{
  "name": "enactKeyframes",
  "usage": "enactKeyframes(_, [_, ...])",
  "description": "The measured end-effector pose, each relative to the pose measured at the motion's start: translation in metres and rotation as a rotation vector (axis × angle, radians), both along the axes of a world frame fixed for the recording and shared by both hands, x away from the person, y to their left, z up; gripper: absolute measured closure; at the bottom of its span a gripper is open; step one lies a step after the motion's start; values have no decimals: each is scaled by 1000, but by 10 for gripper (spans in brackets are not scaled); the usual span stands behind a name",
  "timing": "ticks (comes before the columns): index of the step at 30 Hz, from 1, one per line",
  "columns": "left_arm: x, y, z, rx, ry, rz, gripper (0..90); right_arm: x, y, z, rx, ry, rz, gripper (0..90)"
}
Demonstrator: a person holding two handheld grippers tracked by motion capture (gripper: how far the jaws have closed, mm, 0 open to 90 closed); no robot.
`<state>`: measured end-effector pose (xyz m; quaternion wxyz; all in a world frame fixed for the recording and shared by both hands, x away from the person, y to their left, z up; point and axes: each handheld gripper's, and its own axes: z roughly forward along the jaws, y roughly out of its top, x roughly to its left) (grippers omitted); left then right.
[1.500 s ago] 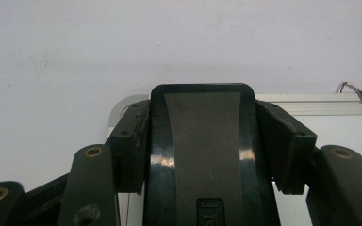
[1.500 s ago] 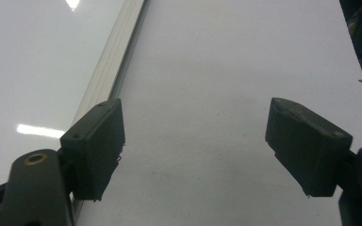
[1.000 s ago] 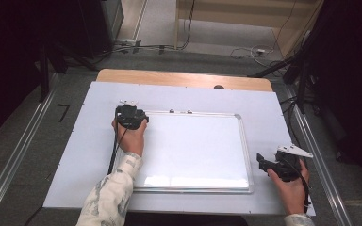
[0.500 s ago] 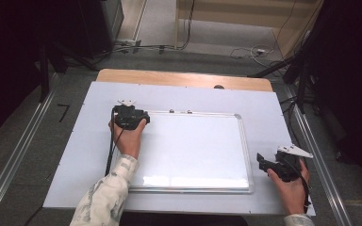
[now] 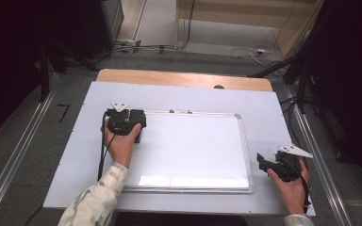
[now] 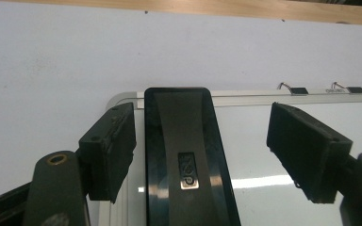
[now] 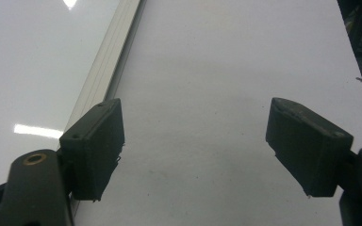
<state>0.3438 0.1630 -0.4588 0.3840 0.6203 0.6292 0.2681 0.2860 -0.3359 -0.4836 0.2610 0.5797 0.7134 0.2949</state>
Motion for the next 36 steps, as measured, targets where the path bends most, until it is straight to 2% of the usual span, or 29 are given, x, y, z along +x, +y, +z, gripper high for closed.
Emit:
enactKeyframes(8, [-17, 10, 3, -12, -27, -15, 232, 0, 0, 0, 0, 0, -2, 186])
enactKeyframes(17, [-29, 24, 0, -1, -25, -12, 227, 0, 0, 0, 2, 0, -3, 185])
enactKeyframes(25, [-40, 41, -10, 9, -5, 10, 219, 0, -1, 0, 5, -1, -4, 185])
enactKeyframes(33, [-48, 51, -17, 13, 11, 20, 218, -1, -2, 0, 7, -1, -7, 185])
enactKeyframes(36, [-51, 55, -18, 2, 16, 20, 219, -1, -3, 0, 9, 0, -9, 184])
